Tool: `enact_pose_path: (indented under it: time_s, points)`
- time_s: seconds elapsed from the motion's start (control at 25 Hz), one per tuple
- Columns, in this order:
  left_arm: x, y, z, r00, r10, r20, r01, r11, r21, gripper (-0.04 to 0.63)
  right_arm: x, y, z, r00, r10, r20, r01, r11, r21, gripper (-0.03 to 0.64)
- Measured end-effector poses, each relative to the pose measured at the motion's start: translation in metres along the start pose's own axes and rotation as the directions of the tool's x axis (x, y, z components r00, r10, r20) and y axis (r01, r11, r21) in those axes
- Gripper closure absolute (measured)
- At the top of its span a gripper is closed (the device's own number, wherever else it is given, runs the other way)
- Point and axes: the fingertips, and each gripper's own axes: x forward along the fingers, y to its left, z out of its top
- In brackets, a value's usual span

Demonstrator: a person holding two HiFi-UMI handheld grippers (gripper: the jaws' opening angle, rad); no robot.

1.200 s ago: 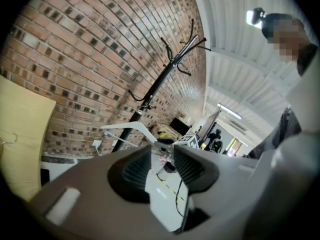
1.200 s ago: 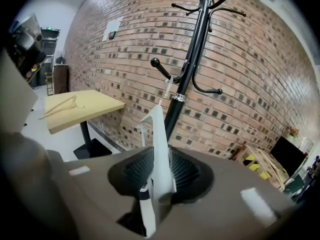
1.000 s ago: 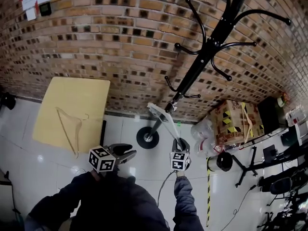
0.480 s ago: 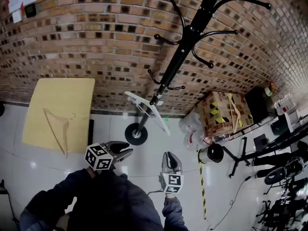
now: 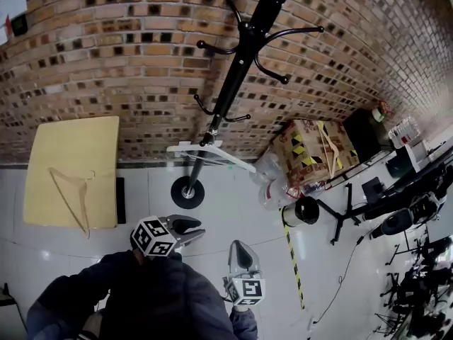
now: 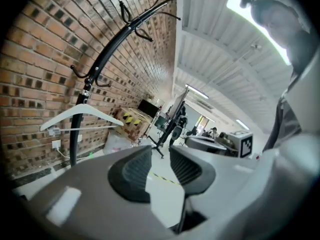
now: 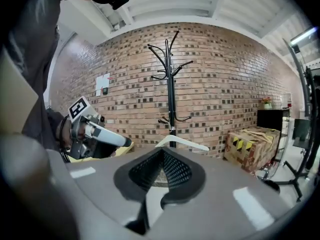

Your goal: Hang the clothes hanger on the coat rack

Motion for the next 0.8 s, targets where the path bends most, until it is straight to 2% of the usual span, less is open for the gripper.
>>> enact_pose_path:
  time_s: [0.24, 0.8]
  points:
    - [0.009, -0.007, -0.003, 1.0, -0.02, -0.013, 0.02, 1.0, 0.011, 0.5, -0.005, 0.009, -0.002, 1.0, -0.015, -0.024, 0.015, 1.0, -0.001, 0.611]
    - [-0.009, 0.003, -0.01, 0.999, 0.04, 0.032, -0.039, 0.999, -0.026, 0.503, 0.005, 0.008, 0.006, 0.999, 0.028, -0.025, -0.029, 0.999, -0.044, 0.611]
